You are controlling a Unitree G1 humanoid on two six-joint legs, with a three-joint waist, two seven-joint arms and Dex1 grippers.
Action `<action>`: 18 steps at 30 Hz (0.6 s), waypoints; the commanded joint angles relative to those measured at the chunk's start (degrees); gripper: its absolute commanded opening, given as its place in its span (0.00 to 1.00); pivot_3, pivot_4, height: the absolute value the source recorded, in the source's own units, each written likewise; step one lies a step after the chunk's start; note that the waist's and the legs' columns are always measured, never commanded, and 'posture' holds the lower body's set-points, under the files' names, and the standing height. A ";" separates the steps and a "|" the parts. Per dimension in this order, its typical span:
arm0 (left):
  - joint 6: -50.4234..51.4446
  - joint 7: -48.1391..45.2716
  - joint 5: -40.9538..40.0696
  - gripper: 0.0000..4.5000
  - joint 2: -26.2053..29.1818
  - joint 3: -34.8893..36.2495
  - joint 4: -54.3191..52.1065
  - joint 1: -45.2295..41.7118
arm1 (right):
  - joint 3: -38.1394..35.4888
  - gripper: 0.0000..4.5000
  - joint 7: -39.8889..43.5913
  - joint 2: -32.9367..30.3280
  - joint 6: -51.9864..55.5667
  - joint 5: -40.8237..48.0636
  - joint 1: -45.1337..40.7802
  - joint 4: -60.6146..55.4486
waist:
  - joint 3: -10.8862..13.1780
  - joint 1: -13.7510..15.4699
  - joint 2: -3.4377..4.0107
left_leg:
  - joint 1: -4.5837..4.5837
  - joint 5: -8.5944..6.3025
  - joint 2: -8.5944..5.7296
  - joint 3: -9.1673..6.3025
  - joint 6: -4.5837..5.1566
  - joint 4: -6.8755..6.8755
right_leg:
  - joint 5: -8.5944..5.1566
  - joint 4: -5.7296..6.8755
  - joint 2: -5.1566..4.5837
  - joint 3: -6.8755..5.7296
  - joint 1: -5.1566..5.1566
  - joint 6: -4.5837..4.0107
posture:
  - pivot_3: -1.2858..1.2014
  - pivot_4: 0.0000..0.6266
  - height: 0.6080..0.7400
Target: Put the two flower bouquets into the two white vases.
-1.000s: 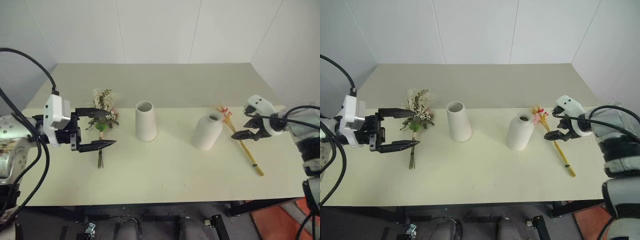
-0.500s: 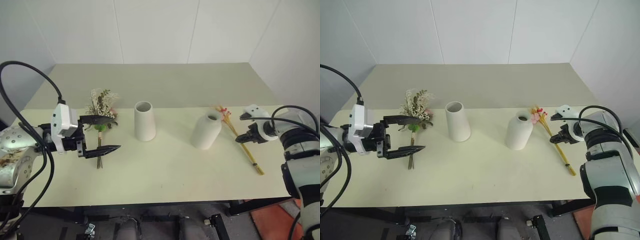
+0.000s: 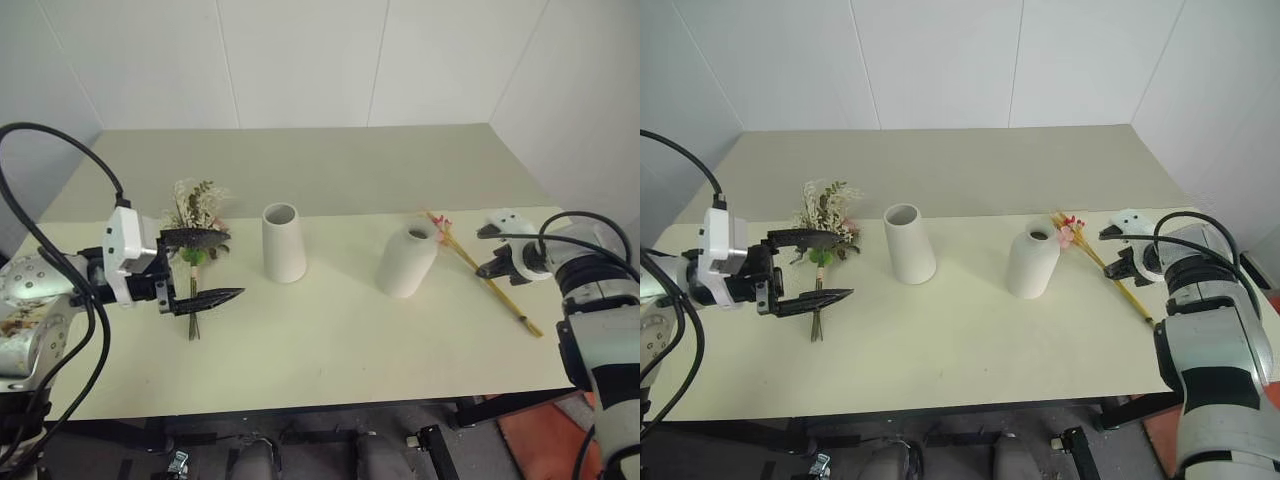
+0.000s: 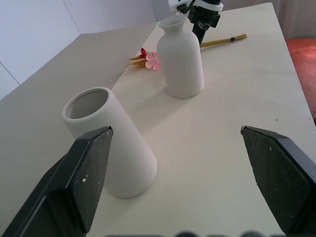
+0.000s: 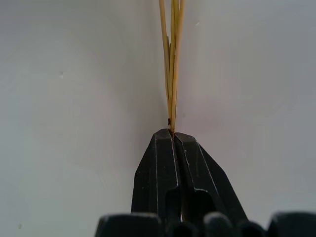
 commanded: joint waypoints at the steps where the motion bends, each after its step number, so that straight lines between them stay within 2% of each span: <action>1: -0.91 -0.53 -0.34 1.00 1.52 2.90 0.24 -0.13 | -6.35 0.00 -4.87 -3.80 -5.75 3.12 -1.46 -5.33 | 0.00 0.00 0.00 | -0.01 0.00 0.00 0.00 0.00 -0.01 | 0.00 0.00 0.00 0.00 -0.01 0.00 | 0.52 0.24 1.00; 4: -1.12 -1.05 -0.19 1.00 2.08 3.41 0.90 -0.03 | -14.71 0.00 -3.46 -6.46 -10.11 9.72 -0.38 -13.78 | 0.03 0.09 0.02 | -0.03 0.00 0.00 0.00 0.00 -0.03 | 0.00 -0.01 0.00 0.00 -0.05 0.01 | 0.52 0.24 1.00; 7: -1.37 -1.41 0.33 1.00 2.44 3.45 1.75 -0.20 | -25.75 0.00 -5.04 -4.55 -18.07 19.06 5.72 -28.86 | 0.02 0.14 0.02 | 0.00 0.00 0.01 -0.01 0.00 -0.08 | -0.04 -0.06 0.01 -0.02 -0.01 0.06 | 0.52 0.24 1.00; 9: -1.41 -1.54 0.47 1.00 2.66 3.29 2.25 -1.06 | -31.22 0.00 -2.06 -3.16 -15.05 27.00 10.52 -41.48 | 0.01 0.18 0.01 | 0.05 0.00 0.02 -0.03 0.00 -0.09 | -0.17 -0.01 0.02 -0.01 0.03 0.27 | 0.52 0.24 1.00; 12: -1.31 -1.89 0.49 1.00 2.97 2.97 3.08 -2.33 | -35.75 0.00 0.31 -1.20 -7.97 37.56 16.28 -54.19 | 0.01 0.36 0.01 | 0.06 0.00 0.03 -0.04 0.00 -0.07 | -0.18 0.01 0.02 -0.03 0.08 0.30 | 0.52 0.24 1.00; 15: -1.59 -2.47 0.83 1.00 3.22 2.25 4.27 -3.75 | -39.47 0.00 -1.34 2.95 -2.56 48.03 19.91 -63.38 | 0.00 0.40 0.00 | 0.07 0.00 0.03 -0.04 0.00 -0.03 | -0.08 0.01 0.01 -0.03 0.11 0.18 | 0.52 0.24 1.00; 18: -1.92 -3.14 1.32 1.00 3.40 1.63 5.35 -4.96 | -40.25 0.00 -2.09 5.05 -0.01 53.41 22.70 -69.26 | 0.00 0.41 0.00 | 0.08 0.00 0.03 -0.05 0.00 -0.02 | -0.08 0.02 0.02 -0.03 0.11 0.18 | 0.52 0.24 1.00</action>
